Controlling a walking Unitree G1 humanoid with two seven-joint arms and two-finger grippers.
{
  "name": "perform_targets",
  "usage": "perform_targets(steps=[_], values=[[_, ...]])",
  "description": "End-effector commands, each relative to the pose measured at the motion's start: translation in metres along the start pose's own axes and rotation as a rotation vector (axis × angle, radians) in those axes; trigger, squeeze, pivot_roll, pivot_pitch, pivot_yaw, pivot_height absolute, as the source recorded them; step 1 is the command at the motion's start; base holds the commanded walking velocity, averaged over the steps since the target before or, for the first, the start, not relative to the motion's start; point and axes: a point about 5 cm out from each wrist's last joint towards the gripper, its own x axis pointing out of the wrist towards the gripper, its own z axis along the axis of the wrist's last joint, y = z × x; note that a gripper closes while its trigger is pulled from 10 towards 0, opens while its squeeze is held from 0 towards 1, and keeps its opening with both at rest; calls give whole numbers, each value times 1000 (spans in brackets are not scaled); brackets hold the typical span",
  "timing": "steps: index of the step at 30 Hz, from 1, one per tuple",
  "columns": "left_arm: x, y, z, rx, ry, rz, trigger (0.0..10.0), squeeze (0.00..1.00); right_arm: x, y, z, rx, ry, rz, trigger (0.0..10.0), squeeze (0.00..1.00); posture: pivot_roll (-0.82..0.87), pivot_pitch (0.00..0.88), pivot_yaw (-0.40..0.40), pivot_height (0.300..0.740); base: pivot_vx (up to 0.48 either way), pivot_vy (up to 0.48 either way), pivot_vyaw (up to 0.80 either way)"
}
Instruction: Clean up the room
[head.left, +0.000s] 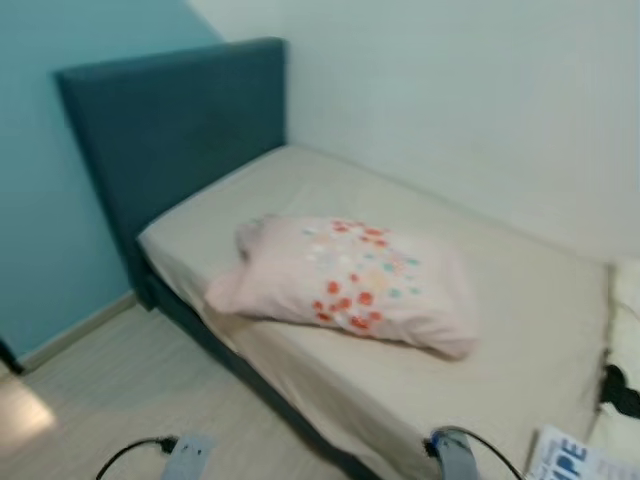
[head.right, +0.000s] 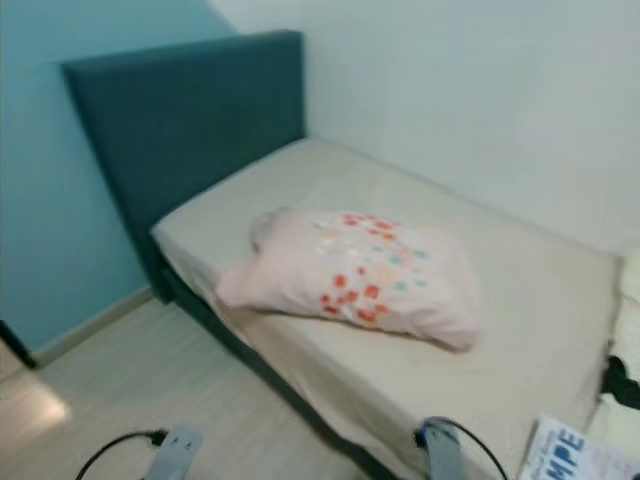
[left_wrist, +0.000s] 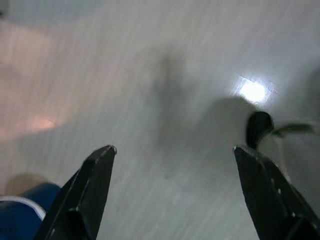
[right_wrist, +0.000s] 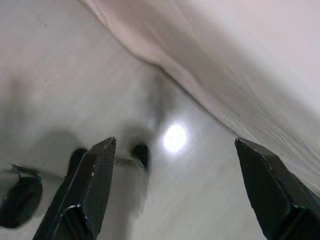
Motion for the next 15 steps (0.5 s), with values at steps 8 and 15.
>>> perform_targets(steps=[8,15], values=[[1,-7,11,12,-34,-22,10000,0,-3,-12,-6,13,19,-30,10000,0,43,0,-67,740,417,0,716],[1,-7,15,22,-46,-23,10000,0,-3,-17,-2,11,13,-52,10000,0,38,0,-65,740,426,0,0]])
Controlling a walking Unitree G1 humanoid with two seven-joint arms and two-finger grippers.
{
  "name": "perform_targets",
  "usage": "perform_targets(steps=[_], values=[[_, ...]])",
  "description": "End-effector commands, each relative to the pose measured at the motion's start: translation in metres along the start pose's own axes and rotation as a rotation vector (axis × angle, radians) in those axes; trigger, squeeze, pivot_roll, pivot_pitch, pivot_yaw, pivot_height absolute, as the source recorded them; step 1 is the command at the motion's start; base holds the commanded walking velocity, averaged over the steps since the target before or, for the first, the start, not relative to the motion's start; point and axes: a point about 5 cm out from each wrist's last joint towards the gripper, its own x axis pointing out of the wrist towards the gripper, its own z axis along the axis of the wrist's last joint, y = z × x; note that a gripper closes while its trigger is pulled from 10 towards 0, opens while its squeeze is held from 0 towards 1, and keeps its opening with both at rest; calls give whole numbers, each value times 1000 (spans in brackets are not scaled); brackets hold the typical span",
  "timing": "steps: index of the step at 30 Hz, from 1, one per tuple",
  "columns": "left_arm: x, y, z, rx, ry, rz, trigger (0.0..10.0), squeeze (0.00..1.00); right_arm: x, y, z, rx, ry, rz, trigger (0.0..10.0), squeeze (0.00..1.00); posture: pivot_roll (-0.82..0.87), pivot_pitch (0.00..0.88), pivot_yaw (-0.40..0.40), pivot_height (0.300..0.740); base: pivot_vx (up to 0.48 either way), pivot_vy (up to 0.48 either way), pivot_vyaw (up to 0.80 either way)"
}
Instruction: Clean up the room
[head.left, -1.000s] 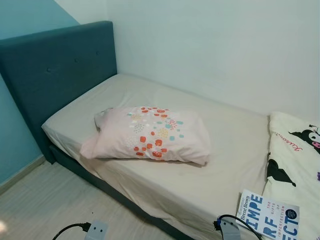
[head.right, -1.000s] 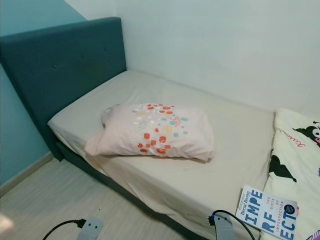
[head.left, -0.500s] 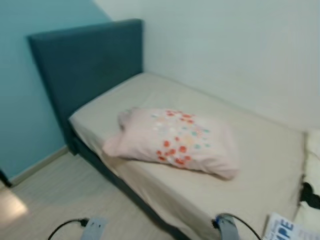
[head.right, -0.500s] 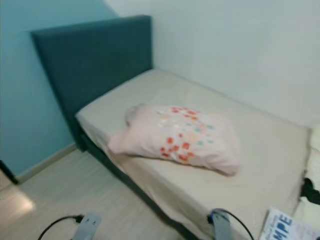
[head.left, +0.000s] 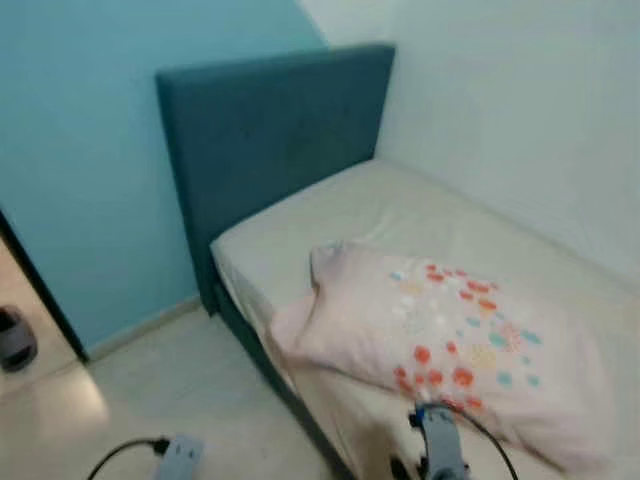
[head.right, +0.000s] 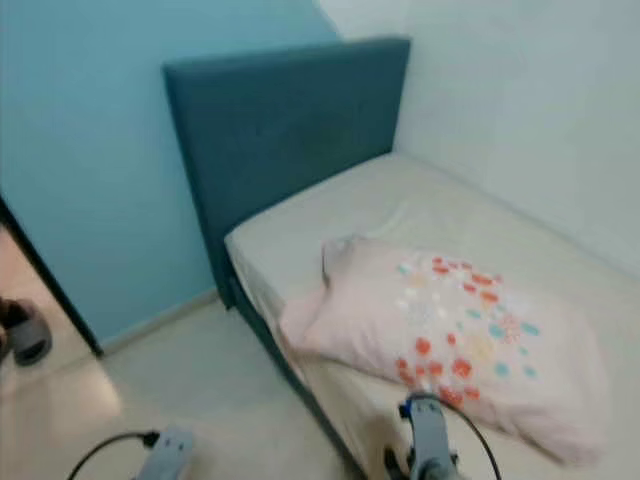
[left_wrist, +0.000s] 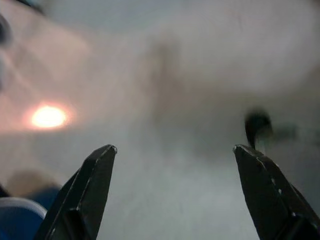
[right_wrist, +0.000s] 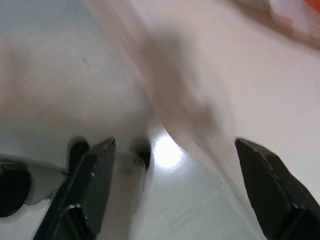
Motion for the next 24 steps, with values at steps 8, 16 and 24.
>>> perform_targets(steps=[8,16,24], values=[[-1,-7,-5,17,18,-26,10000,0,0,-6,8,16,-15,-20,10000,0,38,0,-61,740,432,0,0],[-2,-9,-7,-8,19,-27,10000,0,1,-4,6,65,-6,-49,10000,0,38,0,-58,740,154,0,-545],[-2,-7,-9,4,25,-22,10000,0,-1,-17,5,216,-4,-147,10000,0,38,0,-53,740,0,0,-88]])
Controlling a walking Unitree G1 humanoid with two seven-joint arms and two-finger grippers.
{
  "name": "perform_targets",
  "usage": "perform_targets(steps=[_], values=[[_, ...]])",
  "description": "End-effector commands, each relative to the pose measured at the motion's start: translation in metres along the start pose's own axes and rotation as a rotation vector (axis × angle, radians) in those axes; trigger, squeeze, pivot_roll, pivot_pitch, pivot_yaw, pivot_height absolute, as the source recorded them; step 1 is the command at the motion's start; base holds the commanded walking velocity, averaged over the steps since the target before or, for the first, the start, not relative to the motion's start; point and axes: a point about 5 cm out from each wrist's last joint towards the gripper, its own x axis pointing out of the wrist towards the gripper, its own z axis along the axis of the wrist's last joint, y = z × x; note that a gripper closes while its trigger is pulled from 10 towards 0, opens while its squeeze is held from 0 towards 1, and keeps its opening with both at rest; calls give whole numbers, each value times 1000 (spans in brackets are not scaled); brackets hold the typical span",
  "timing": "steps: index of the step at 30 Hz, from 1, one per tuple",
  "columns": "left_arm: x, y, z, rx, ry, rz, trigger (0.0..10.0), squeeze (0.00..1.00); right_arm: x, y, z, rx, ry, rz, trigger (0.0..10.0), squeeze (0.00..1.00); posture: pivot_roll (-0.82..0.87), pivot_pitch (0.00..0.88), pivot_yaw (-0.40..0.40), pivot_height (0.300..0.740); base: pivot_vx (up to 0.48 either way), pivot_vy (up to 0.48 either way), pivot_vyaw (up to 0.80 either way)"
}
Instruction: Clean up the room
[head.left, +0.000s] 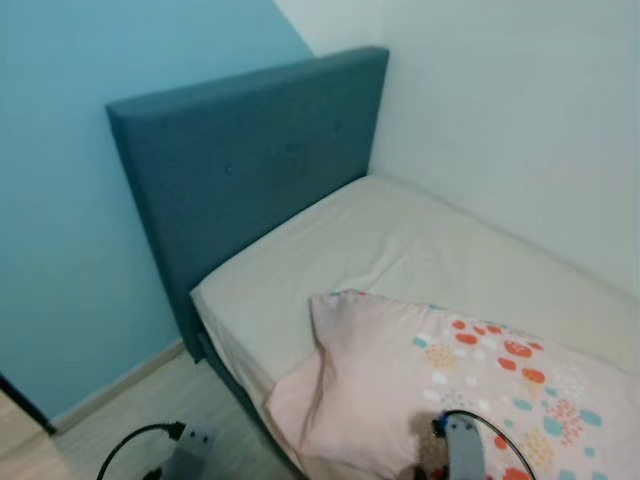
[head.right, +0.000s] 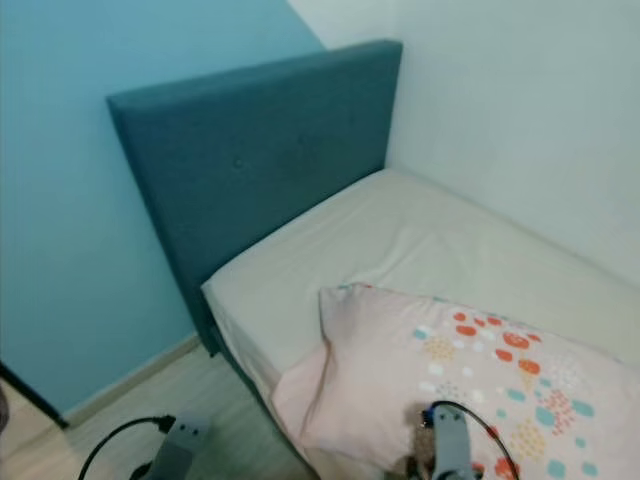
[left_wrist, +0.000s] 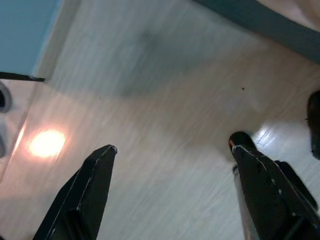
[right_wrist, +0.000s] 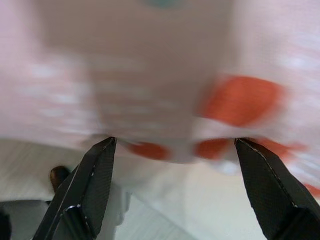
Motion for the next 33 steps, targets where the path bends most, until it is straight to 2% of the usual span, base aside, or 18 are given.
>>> perform_targets(steps=[1,2,5,8,11,12,13,14,16,17,19,20,21,22,25,28,30,33], values=[[-1,-1,-9,5,28,-2,10000,0,-1,-9,-7,94,28,-50,10000,0,38,0,-53,740,0,0,0],[-1,-1,-9,5,28,-2,10000,0,-1,-9,-7,94,28,-50,10000,0,38,0,-53,740,0,0,0],[-2,0,-10,11,29,0,10000,0,-3,-22,-8,230,27,-121,10000,0,38,0,-51,730,0,0,0],[-2,0,-10,15,30,0,10000,0,-3,-26,-7,280,18,-139,10000,0,38,0,-51,725,0,0,0],[-2,0,-12,26,33,0,10000,0,-7,-51,0,547,-56,-237,10000,0,36,0,-49,710,0,0,0],[-2,0,-12,30,33,0,10000,0,-9,-57,0,600,-72,-261,10000,0,36,0,-49,705,0,0,0],[-2,0,-12,30,33,0,10000,0,-9,-57,0,600,-72,-261,10000,0,36,0,-49,705,0,0,0],[-2,0,-13,32,33,0,10000,0,-10,-63,0,654,-83,-288,10000,0,28,0,-48,700,0,0,0],[-2,0,-13,32,33,0,10000,0,-10,-63,0,654,-83,-288,10000,0,28,0,-48,700,0,0,0],[-2,0,-13,56,30,-4,10000,0,-13,-73,-4,764,-105,-323,10000,0,29,0,-47,690,0,0,0],[-2,0,-13,56,30,-4,10000,0,-13,-73,-4,764,-105,-323,10000,0,29,0,-47,690,0,0,0],[-2,0,-13,77,28,-7,10000,0,-15,-78,-5,836,-125,-331,10000,0,29,0,-47,685,0,0,0],[-2,0,-13,77,28,-7,10000,0,-15,-78,-5,836,-125,-331,10000,0,29,0,-47,685,0,0,0],[-3,0,-14,93,28,-8,10000,0,-15,-80,-3,898,-151,-319,10000,0,29,0,-38,680,0,0,0],[-3,2,-17,114,33,-6,10000,0,-14,-78,2,970,-188,-274,10000,0,26,0,-30,670,0,0,0],[-4,3,-19,124,35,0,10000,0,-13,-73,5,979,-195,-238,10000,0,27,0,-28,665,0,0,0],[-4,7,-22,140,37,9,10000,0,-9,-61,9,978,-196,-164,10000,0,34,0,-23,655,0,0,0],[-4,8,-22,153,35,11,10000,0,-7,-53,11,969,-193,-121,10000,0,37,0,-20,650,0,0,0]])
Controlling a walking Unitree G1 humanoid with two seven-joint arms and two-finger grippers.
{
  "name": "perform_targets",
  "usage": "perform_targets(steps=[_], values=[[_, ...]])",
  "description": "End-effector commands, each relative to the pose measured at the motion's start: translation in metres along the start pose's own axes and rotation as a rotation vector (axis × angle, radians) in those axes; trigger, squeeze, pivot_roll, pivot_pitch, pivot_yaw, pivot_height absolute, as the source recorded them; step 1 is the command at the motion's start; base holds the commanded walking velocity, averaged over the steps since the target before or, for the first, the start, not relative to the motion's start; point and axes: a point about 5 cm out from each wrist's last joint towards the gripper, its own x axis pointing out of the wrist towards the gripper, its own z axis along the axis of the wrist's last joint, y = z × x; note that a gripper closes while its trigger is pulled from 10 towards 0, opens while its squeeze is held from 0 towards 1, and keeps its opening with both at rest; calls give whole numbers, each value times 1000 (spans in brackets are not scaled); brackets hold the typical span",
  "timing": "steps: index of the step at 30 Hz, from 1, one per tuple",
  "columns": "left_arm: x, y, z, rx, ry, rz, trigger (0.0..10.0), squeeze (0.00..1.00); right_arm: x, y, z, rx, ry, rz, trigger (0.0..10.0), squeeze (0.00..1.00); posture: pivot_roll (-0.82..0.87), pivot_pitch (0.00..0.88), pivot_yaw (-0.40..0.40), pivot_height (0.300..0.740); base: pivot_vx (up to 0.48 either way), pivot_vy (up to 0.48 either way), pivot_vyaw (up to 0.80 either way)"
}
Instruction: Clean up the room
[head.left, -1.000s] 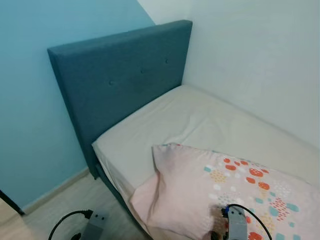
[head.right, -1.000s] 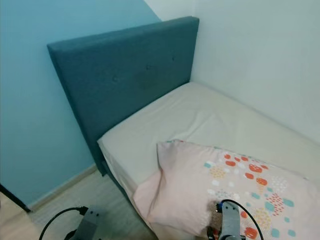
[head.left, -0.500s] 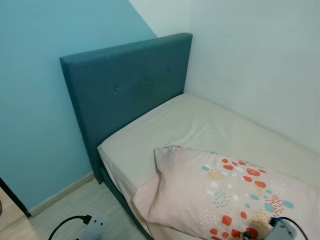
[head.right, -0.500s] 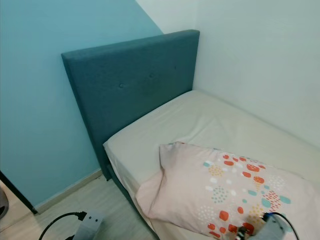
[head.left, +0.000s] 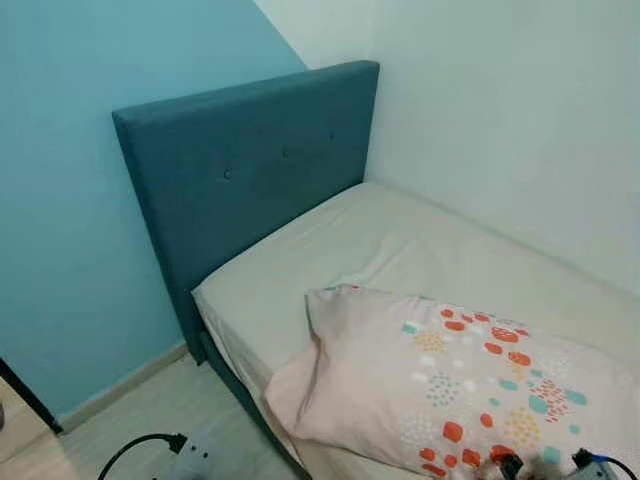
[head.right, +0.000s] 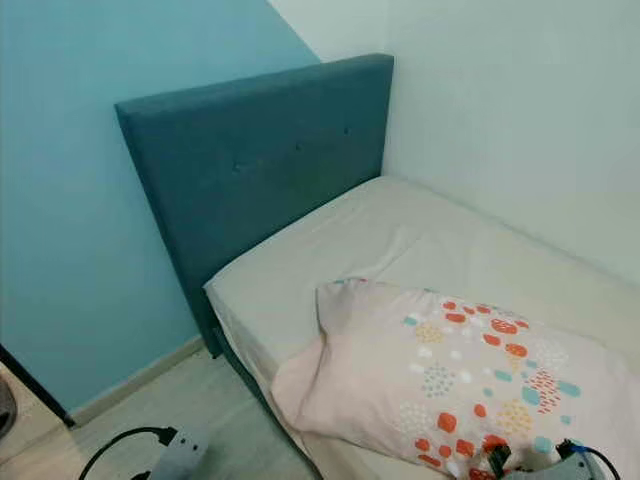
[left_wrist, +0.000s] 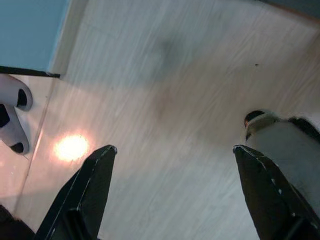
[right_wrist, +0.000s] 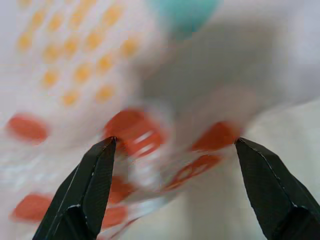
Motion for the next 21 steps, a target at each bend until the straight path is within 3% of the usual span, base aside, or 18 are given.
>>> perform_targets(steps=[1,8,17,21], values=[[-1,7,-7,42,14,14,10000,0,0,8,-12,11,47,52,10000,0,39,0,-18,645,0,0,0],[-2,8,-12,103,13,7,10000,0,-2,11,-25,8,92,83,10000,0,48,1,-6,630,0,0,0],[-6,14,-29,156,35,6,10000,0,-6,-10,-28,80,48,48,10000,0,69,52,21,630,0,0,0],[-8,18,-37,211,38,-2,10000,0,-5,3,-17,154,-12,202,10000,0,86,81,43,630,0,0,0]])
